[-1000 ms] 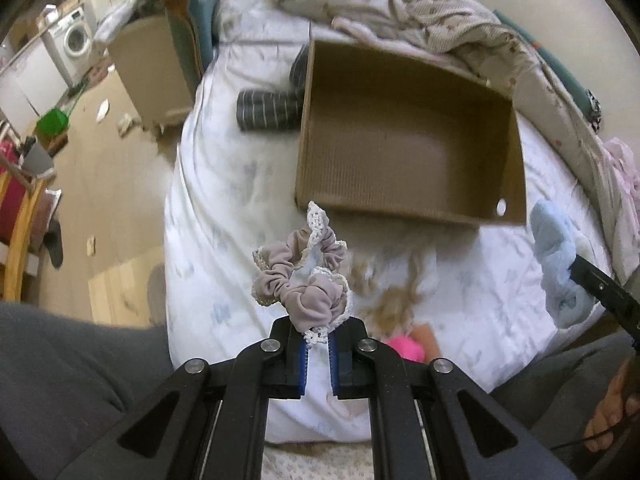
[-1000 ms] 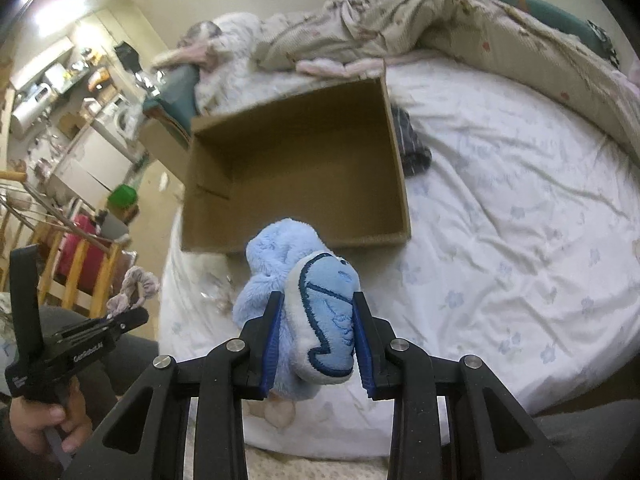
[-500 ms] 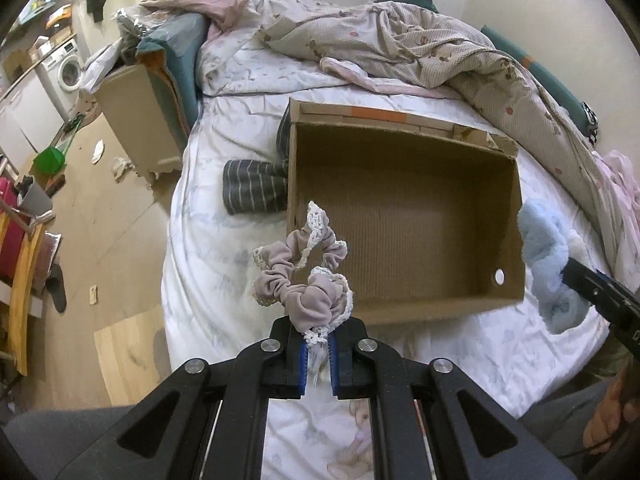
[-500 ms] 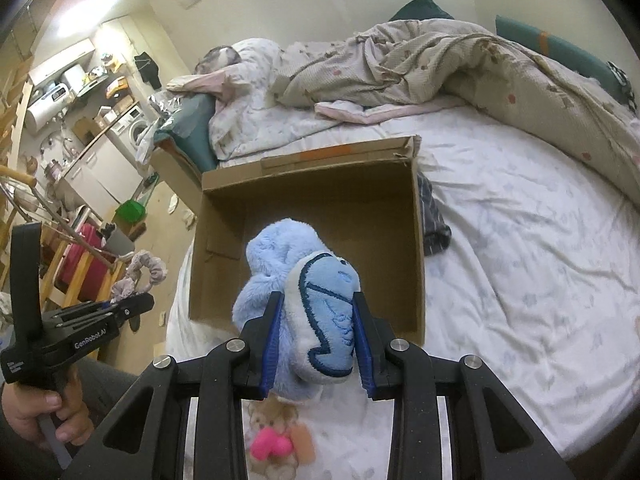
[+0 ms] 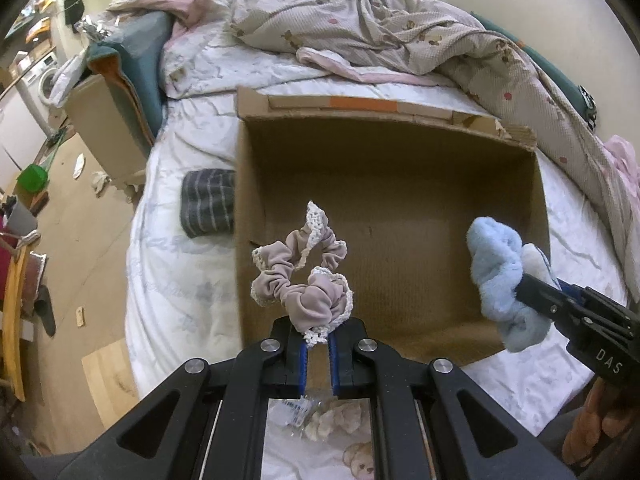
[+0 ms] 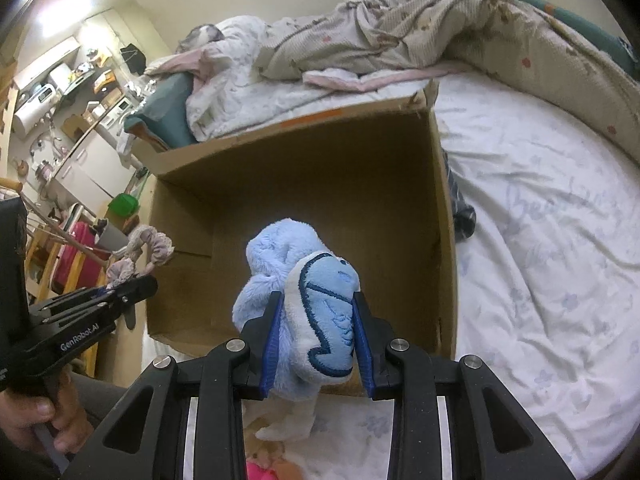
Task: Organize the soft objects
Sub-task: 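Carry both scrunchies over the cardboard box with both tools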
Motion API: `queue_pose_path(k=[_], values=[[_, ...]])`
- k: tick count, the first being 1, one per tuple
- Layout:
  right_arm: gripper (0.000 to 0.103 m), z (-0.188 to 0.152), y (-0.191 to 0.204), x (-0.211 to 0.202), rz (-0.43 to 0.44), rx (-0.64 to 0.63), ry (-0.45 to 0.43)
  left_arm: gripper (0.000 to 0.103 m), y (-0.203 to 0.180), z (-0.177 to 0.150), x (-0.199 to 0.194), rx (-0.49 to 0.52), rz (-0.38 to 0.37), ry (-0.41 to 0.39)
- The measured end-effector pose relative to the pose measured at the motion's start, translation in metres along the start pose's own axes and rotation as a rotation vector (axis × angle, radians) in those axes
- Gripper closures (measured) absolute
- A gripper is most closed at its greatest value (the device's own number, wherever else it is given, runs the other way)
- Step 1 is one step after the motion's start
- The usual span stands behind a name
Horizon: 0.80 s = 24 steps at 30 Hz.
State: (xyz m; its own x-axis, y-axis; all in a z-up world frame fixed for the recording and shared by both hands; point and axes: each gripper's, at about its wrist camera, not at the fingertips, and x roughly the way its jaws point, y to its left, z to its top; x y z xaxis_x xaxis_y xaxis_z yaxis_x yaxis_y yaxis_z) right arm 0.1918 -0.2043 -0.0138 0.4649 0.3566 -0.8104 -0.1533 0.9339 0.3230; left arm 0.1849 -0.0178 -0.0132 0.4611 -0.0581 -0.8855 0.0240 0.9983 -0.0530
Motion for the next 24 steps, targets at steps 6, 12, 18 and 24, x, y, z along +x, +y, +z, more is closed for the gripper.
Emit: queue_pose_path(k=[6, 12, 18, 24], values=[[0.069, -0.001, 0.007, 0.017, -0.031, -0.025, 0.028, 0.095, -0.002, 0.002, 0.017, -0.004, -0.009, 0.002], [0.069, 0.001, 0.006, 0.031, -0.054, -0.013, 0.061, 0.095, -0.003, 0.001, 0.024, -0.003, -0.021, 0.011], [0.068, 0.003, 0.002, 0.039, -0.065, 0.018, 0.086, 0.095, -0.004, -0.001, 0.030, 0.007, -0.012, 0.029], [0.067, 0.004, -0.001, 0.046, -0.066, 0.031, 0.105, 0.095, -0.002, -0.003, 0.034, -0.014, -0.014, 0.044]])
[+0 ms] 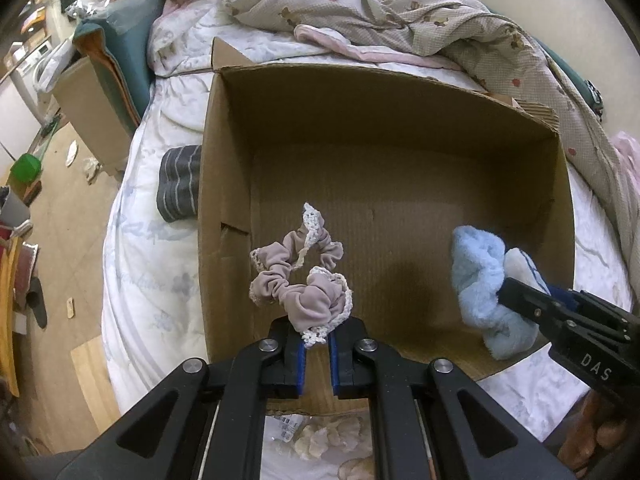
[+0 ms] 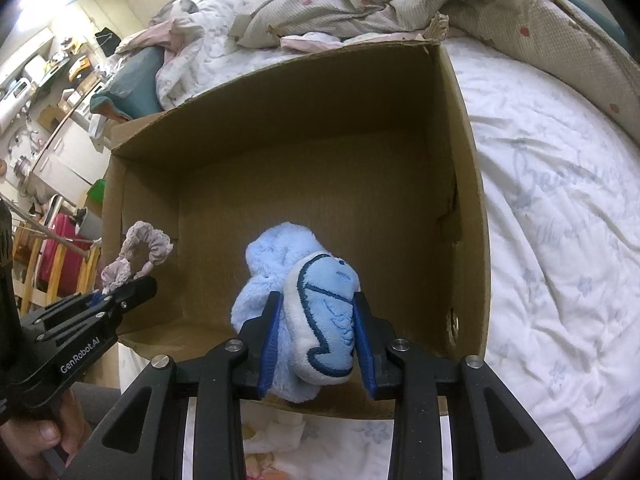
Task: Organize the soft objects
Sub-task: 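Carry both scrunchies over the cardboard box with both tools, then open both tools to drop the scrunchies into the box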
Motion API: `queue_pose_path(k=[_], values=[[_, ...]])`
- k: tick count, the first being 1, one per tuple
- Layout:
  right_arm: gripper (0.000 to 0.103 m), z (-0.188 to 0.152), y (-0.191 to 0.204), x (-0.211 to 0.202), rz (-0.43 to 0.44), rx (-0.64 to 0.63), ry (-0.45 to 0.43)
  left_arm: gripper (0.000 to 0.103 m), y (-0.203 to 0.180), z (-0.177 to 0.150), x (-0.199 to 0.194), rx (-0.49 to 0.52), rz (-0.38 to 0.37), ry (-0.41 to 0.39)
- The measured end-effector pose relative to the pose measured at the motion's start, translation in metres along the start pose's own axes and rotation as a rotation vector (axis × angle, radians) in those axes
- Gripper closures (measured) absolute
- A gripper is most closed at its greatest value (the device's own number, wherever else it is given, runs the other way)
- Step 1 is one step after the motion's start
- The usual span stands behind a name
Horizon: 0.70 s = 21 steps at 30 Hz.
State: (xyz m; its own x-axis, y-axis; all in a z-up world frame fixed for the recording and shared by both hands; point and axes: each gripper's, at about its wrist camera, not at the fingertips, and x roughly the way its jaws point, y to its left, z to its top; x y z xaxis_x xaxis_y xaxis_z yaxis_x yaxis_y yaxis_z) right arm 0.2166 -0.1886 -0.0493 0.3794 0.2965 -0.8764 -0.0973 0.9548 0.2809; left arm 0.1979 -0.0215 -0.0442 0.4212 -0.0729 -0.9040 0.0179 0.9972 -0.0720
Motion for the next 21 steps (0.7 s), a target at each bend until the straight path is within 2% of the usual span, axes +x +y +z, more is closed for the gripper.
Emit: queue_pose_path(k=[21], values=[[0.063, -0.0008, -0.0003, 0.0018, 0.020, 0.006, -0.006, 0.091, -0.0041, -0.0011, -0.0046, 0.012, -0.014, -0.013]])
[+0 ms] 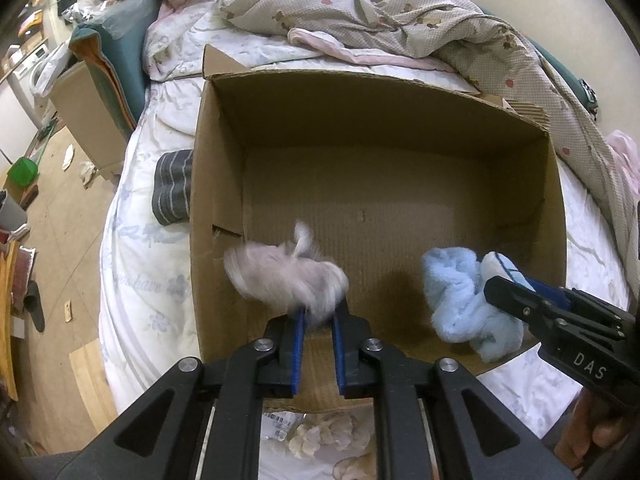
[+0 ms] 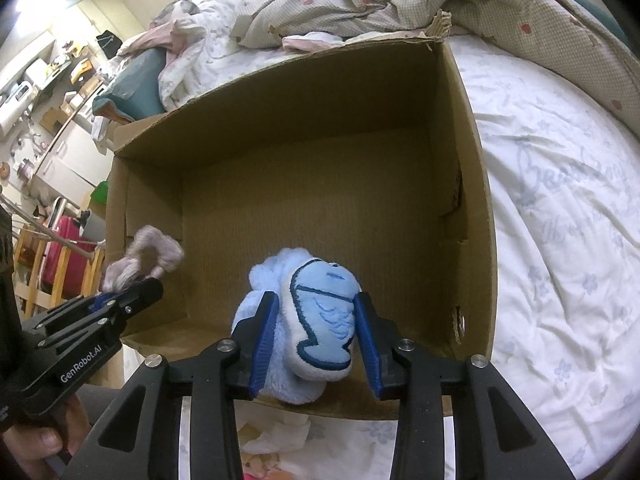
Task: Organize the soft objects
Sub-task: 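Open both tools to drop the scrunchies into the box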
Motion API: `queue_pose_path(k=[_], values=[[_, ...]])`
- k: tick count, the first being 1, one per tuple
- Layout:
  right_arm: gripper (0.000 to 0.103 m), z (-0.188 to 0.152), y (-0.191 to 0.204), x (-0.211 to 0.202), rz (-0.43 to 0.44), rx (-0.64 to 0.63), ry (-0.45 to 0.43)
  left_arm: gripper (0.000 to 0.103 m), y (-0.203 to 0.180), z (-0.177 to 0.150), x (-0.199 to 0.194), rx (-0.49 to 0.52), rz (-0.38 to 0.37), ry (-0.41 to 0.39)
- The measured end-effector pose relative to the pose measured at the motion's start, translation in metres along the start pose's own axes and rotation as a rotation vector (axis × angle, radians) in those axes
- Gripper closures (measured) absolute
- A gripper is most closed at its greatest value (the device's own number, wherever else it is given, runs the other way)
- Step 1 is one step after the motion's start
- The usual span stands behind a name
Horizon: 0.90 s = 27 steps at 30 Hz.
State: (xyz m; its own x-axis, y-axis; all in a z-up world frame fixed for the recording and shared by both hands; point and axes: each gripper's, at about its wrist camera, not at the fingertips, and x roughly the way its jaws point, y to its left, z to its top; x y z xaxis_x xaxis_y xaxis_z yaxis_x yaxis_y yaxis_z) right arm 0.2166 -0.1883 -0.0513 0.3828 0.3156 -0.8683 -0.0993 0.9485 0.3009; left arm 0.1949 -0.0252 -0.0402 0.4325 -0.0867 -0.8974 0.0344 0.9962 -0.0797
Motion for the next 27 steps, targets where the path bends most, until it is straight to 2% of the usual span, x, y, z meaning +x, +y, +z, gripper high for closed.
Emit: queue_pose_path(k=[3, 5, 7, 10, 14, 17, 23, 25, 26, 27], values=[[0.063, -0.001, -0.001, -0.003, 0.008, 0.002, -0.008, 0.077, -0.002, 0.000, -0.002, 0.011, -0.003, -0.006], [0.063, 0.000, -0.001, -0.004, 0.017, 0.003, -0.006, 0.052, -0.004, 0.000, -0.002, 0.020, -0.002, -0.011], [0.063, 0.000, -0.001, -0.005, 0.024, 0.005, -0.009, 0.042, -0.005, 0.000, -0.004, 0.027, 0.008, -0.021], [0.060, 0.000, -0.003, -0.009, 0.038, 0.015, -0.022, 0.042, -0.005, 0.001, -0.006, 0.034, 0.008, -0.030], [0.033, 0.001, -0.002, -0.017, 0.046, 0.013, -0.062, 0.042, -0.003, 0.001, -0.008, 0.024, 0.012, -0.040], [0.021, 0.003, -0.002, -0.025, 0.044, 0.017, -0.092, 0.042, -0.001, 0.000, -0.011, 0.016, 0.015, -0.051], [0.017, 0.005, -0.005, -0.040, 0.035, 0.033, -0.137, 0.042, 0.005, 0.000, -0.027, -0.008, 0.028, -0.089], [0.010, 0.004, -0.004, -0.045, 0.023, 0.033, -0.147, 0.042, 0.006, -0.001, -0.033, -0.018, 0.022, -0.099], [0.001, 0.003, -0.003, -0.047, 0.019, 0.031, -0.155, 0.042, 0.008, -0.002, -0.038, -0.025, 0.029, -0.107], [0.000, 0.002, -0.002, -0.051, 0.017, 0.028, -0.166, 0.042, 0.008, -0.003, -0.040, -0.030, 0.037, -0.111]])
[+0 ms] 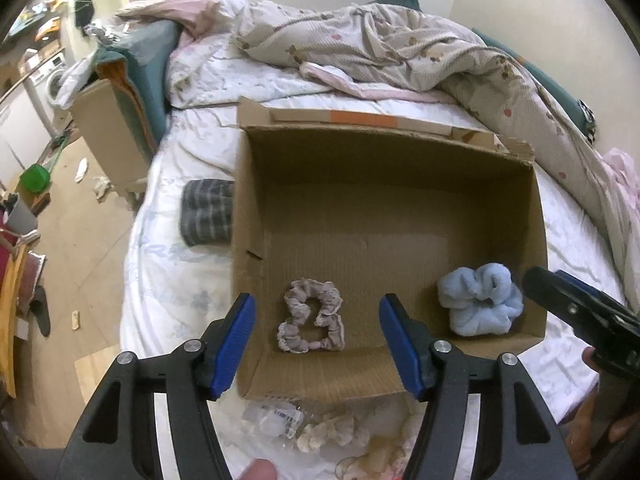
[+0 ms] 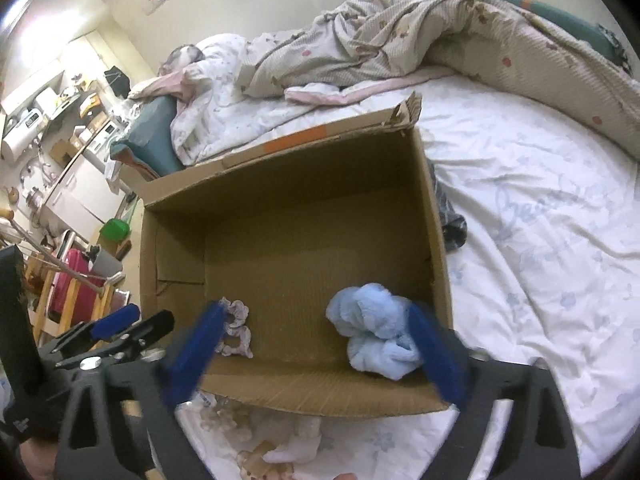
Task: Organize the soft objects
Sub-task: 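Open both tools to drop the scrunchies into the box, then grasp the pink heart squishy with the left tool while the right tool grasps the tan cylinder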
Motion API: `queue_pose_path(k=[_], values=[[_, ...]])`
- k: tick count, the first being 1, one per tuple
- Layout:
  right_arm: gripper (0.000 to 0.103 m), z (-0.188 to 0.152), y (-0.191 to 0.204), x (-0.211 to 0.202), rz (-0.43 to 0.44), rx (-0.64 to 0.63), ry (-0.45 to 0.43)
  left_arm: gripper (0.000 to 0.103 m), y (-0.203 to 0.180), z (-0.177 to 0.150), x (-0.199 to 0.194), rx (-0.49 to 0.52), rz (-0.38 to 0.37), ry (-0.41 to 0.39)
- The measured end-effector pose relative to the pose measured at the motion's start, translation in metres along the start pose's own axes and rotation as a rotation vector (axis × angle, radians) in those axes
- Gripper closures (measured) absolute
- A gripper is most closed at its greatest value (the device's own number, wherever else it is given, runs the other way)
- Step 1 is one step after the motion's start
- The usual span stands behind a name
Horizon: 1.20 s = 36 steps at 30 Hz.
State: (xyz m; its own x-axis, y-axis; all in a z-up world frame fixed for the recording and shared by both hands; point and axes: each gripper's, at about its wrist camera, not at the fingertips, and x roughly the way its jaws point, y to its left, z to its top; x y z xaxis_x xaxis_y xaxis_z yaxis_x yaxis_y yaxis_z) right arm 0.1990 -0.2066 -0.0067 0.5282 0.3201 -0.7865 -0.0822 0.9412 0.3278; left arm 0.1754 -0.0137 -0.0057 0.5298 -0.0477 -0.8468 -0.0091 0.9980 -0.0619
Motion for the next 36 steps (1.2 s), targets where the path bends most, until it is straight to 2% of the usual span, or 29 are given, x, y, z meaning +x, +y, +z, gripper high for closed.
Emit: queue_pose_path(k=[3, 6, 10, 11, 13, 19, 28, 36], values=[[0.000, -0.003, 0.003, -0.011, 0.016, -0.008, -0.020, 0.042, 0.003, -0.002, -0.009, 0.002, 0.000, -0.006], [0.000, -0.008, 0.006, -0.022, 0.033, -0.012, -0.031, 0.029, 0.008, -0.005, -0.019, -0.005, 0.008, -0.011], [0.000, -0.017, 0.006, -0.035, 0.031, -0.013, -0.044, 0.015, 0.019, -0.013, -0.032, -0.046, -0.013, -0.016], [0.000, -0.018, 0.006, -0.037, 0.030, -0.012, -0.045, 0.011, 0.023, -0.016, -0.036, -0.057, -0.038, -0.016], [0.000, -0.023, 0.005, -0.040, 0.029, -0.008, -0.044, 0.007, 0.027, -0.021, -0.042, -0.066, -0.043, -0.022], [0.000, -0.041, 0.001, -0.045, 0.016, 0.014, -0.012, 0.007, 0.035, -0.043, -0.049, -0.084, -0.017, -0.003], [0.000, -0.069, 0.004, -0.048, 0.016, 0.021, 0.041, 0.007, 0.038, -0.083, -0.039, -0.085, 0.030, 0.104], [0.000, -0.097, -0.003, -0.037, 0.041, 0.087, 0.162, 0.007, 0.043, -0.102, -0.042, -0.102, 0.032, 0.137]])
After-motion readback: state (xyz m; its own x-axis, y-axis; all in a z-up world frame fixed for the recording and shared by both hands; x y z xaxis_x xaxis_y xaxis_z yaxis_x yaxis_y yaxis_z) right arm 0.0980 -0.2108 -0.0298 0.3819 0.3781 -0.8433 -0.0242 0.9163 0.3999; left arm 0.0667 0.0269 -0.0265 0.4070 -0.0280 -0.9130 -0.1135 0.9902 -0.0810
